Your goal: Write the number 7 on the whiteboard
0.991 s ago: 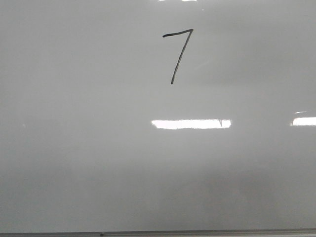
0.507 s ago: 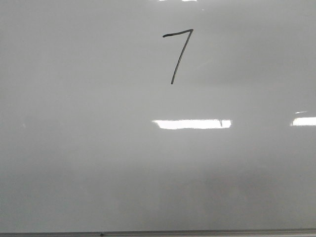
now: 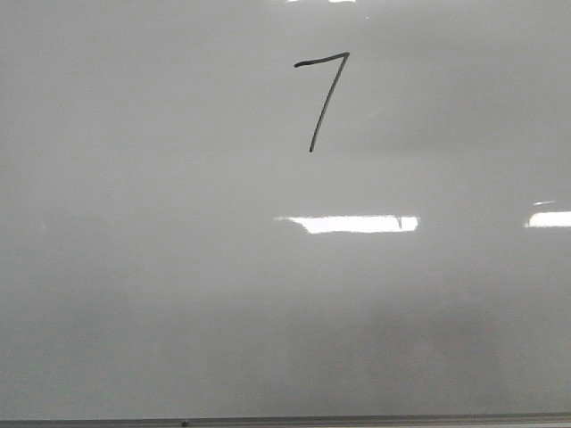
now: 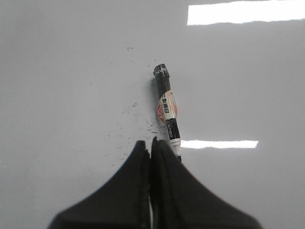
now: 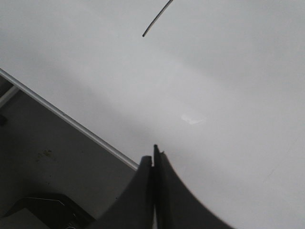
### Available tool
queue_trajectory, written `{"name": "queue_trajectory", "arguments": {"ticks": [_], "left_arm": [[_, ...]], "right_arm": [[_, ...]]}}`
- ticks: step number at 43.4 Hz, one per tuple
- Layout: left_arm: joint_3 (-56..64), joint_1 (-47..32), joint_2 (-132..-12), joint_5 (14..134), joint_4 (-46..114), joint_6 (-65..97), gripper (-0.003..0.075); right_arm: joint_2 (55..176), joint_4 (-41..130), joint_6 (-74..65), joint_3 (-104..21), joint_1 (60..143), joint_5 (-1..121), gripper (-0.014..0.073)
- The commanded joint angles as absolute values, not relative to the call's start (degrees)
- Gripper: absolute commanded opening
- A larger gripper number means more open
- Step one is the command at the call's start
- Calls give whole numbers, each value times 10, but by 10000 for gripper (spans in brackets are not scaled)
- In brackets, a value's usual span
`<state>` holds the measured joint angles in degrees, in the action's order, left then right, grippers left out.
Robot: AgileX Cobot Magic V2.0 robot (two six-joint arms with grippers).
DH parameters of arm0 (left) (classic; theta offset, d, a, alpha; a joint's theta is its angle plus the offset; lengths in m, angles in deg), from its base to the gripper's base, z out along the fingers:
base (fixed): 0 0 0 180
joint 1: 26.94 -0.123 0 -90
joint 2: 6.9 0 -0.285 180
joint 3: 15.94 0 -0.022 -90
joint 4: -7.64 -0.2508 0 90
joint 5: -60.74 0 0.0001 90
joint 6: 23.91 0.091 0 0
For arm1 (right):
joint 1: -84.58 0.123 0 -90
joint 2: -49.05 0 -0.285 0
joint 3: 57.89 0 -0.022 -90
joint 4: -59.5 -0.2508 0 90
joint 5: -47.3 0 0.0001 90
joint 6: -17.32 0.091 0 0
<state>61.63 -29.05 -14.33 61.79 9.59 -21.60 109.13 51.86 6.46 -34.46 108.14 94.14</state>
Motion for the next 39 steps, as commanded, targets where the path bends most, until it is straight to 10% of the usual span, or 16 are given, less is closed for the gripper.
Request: {"name": "queue_trajectory", "arguments": {"ticks": [1, 39], "left_arm": [[625, -286, -136, 577, 101, -217, -21], [625, -286, -136, 577, 101, -217, -20]], "right_arm": [[1083, 522, 59, -362, 1081, 908, -118], [962, 553, 59, -266, 1017, 808, -118]]}}
